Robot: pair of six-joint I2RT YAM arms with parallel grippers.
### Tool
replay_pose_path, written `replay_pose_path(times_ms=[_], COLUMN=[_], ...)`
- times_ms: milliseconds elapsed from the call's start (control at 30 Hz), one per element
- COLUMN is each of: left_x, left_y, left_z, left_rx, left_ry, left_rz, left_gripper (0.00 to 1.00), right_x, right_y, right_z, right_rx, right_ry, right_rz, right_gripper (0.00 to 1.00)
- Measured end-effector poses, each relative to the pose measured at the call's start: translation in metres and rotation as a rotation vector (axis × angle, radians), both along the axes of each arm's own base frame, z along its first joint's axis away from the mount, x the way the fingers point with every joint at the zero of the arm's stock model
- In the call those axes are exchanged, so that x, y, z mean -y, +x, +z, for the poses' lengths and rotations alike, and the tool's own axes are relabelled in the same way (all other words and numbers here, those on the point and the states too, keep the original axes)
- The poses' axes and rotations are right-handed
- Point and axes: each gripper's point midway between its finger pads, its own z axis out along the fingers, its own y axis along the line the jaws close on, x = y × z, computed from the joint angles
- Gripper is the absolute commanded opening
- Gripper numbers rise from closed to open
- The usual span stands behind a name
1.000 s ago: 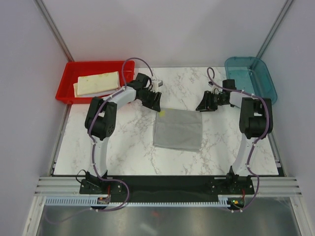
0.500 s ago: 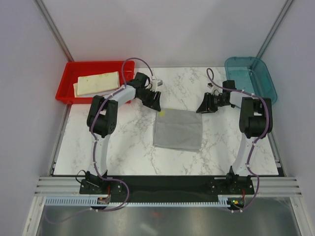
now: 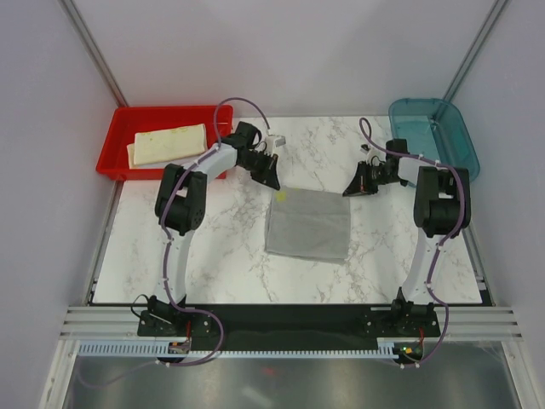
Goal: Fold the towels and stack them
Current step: Fold the towel
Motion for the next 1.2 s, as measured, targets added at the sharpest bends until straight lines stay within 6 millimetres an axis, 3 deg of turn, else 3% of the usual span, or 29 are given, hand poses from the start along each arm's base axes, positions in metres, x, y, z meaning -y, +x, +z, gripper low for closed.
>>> replay_pose_path(times_ms=[100,167,233,300,400,467,500,567,667,833,967,1100,1200], left_x=[0.004,0.004,0.005,0.005,0.001,-0.003,-0.005,-0.011,-0.020,-0.031,-0.036,-0.033,-0.027], left_y=[0.004,0.005,0.010,0.013,0.007,-0.003,-0.011,-0.028,-0.058,-0.107,-0.145,-0.148,-0.125], left_z=[0.020,0.039,0.072,0.112,0.173,0.213,0.228,0.251,0.267,0.263,0.260,0.252,0.218], left_rx=[0.018,0.045,0.109,0.191,0.311,0.393,0.421,0.465,0.491,0.463,0.434,0.395,0.320], left_ry=[-0.041,-0.055,-0.081,-0.111,-0.155,-0.185,-0.197,-0.216,-0.232,-0.235,-0.248,-0.244,-0.200], left_rz=[-0.013,-0.012,-0.012,-0.012,-0.011,-0.012,-0.014,-0.017,-0.024,-0.035,-0.041,-0.031,-0.003], left_gripper=[0.02,0.02,0.02,0.02,0.02,0.02,0.02,0.02,0.02,0.02,0.02,0.02,0.02], right_x=[0.002,0.000,-0.007,-0.016,-0.025,-0.025,-0.022,-0.019,-0.018,-0.021,-0.026,-0.034,-0.040], right_y=[0.008,0.015,0.026,0.033,0.022,0.007,0.000,-0.014,-0.037,-0.078,-0.119,-0.131,-0.109], right_z=[0.016,0.048,0.101,0.170,0.263,0.308,0.320,0.325,0.301,0.264,0.280,0.278,0.247], right_rx=[0.033,0.110,0.256,0.456,0.721,0.847,0.887,0.916,0.857,0.729,0.766,0.789,0.707], right_ry=[-0.055,-0.089,-0.101,-0.093,-0.067,-0.059,-0.061,-0.069,-0.084,-0.097,-0.044,0.002,-0.003], right_rz=[-0.046,-0.072,-0.099,-0.125,-0.146,-0.161,-0.174,-0.192,-0.203,-0.200,-0.213,-0.211,-0.214], right_gripper=[0.00,0.00,0.00,0.00,0.00,0.00,0.00,0.00,0.00,0.00,0.00,0.00,0.00])
